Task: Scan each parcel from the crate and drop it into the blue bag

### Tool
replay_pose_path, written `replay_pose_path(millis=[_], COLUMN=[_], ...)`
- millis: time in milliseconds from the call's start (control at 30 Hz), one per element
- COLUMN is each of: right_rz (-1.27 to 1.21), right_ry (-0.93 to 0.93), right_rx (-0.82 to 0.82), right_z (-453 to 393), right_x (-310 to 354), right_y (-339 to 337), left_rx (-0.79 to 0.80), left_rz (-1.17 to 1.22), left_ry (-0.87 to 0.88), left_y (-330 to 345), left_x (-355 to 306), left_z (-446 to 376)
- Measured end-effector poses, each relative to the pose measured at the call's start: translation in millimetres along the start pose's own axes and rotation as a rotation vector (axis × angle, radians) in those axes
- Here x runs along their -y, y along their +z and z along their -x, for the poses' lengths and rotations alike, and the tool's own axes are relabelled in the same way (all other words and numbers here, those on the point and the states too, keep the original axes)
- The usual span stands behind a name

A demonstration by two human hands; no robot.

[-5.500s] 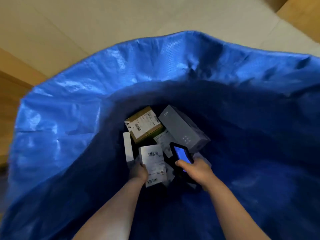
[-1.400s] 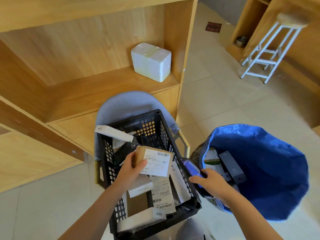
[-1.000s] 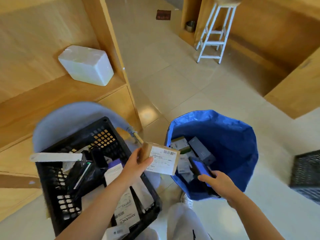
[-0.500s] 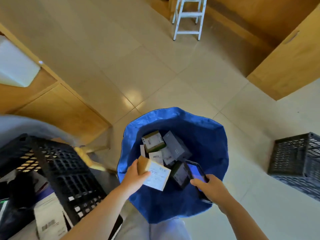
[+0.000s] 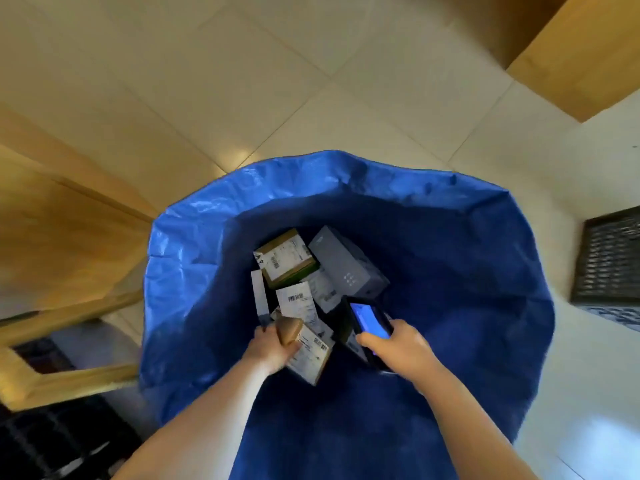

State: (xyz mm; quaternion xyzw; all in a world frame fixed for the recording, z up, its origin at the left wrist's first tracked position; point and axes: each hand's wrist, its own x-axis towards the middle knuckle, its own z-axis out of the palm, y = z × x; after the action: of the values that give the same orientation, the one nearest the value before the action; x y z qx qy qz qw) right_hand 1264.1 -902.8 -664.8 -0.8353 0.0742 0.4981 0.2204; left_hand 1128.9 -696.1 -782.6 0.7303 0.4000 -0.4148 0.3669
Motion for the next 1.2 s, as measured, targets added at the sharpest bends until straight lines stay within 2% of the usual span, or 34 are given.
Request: replay_pose_path(millis=[133,300,467,600,900,1200], right_rz=[0.005,0.011,-0.006,-0.015,0.058,0.173], right_ry=[0.016,0.014,-0.001,-0.026,-0.145,-0.279], right_rx=[-0.003,-0.024,-0.03,-0.033,-0.023,0.058], right_z=[-36,-46,-21,28,181,290], right_x=[-11,-21,-18,-3,49,101], right_y=[19,26,17,0,-42,-32], left_rx=[0.095,0.092,0.023,-0.061,-0.265,-0.437], left_rz=[-0.025,-0.074,-0.111,-0.163,-0.09,0.094], left_ry=[0.021,0.037,0.102,0.175,0.279,0.35], left_y=[26,37,24,-4,-85,-132], left_x=[5,5,-2,-14,-33,19], left_z=[-40,-57,-34,14,179,306])
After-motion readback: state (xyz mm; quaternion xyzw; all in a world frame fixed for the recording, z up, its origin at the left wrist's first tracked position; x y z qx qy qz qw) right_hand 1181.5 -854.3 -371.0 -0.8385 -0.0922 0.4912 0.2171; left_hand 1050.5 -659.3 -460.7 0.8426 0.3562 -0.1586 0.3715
